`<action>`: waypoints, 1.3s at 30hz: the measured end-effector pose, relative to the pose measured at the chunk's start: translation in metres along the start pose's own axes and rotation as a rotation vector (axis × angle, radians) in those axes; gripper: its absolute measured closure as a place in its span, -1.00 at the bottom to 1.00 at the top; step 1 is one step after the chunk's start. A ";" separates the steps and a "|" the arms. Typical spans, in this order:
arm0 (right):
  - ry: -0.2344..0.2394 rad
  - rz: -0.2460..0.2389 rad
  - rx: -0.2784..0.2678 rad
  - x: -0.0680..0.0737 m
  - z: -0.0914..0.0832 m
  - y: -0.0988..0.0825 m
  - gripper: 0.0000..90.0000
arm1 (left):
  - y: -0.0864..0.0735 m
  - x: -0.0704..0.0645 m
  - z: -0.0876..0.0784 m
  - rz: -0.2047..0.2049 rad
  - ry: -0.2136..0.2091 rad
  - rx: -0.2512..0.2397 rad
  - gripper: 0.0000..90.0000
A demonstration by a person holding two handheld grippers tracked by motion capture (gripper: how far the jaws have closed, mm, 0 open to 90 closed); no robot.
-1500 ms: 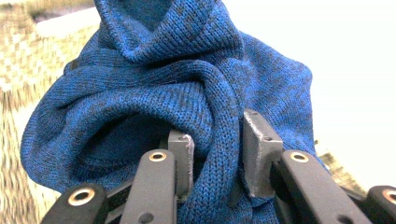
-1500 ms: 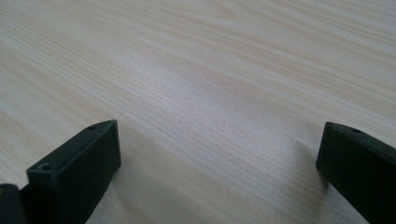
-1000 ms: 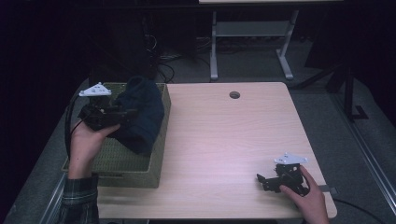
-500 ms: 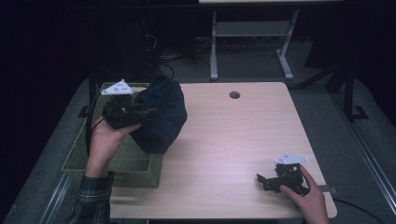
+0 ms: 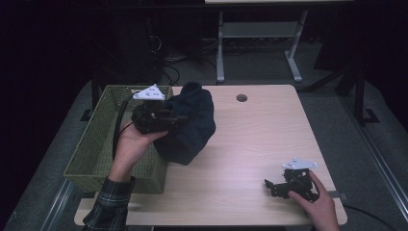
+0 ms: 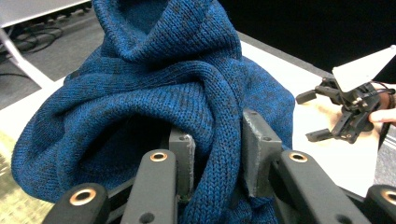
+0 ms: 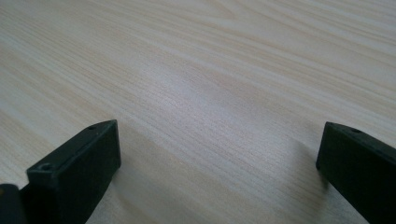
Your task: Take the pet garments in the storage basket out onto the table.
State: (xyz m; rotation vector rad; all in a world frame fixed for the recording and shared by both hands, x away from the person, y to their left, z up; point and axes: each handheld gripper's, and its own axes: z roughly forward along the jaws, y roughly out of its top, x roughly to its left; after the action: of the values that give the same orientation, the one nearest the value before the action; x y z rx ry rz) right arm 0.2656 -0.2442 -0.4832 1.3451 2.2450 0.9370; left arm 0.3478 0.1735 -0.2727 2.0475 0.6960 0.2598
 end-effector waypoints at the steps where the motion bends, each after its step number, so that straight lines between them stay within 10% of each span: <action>1: 0.000 0.001 0.000 0.000 0.000 0.000 -1.00 | 0.001 -0.002 0.004 0.003 -0.006 0.003 0.52; 23: -0.001 0.000 0.001 0.000 0.000 0.000 -1.00 | 0.009 -0.028 0.092 0.016 -0.121 0.049 0.52; 39: 0.000 -0.004 0.002 0.000 0.000 0.000 -1.00 | -0.005 -0.031 0.182 -0.004 -0.094 0.150 0.52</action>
State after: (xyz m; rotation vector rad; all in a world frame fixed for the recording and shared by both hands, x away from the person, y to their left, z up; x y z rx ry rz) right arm 0.2655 -0.2445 -0.4833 1.3413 2.2480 0.9335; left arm 0.4005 0.0281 -0.3741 2.1857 0.6789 0.1104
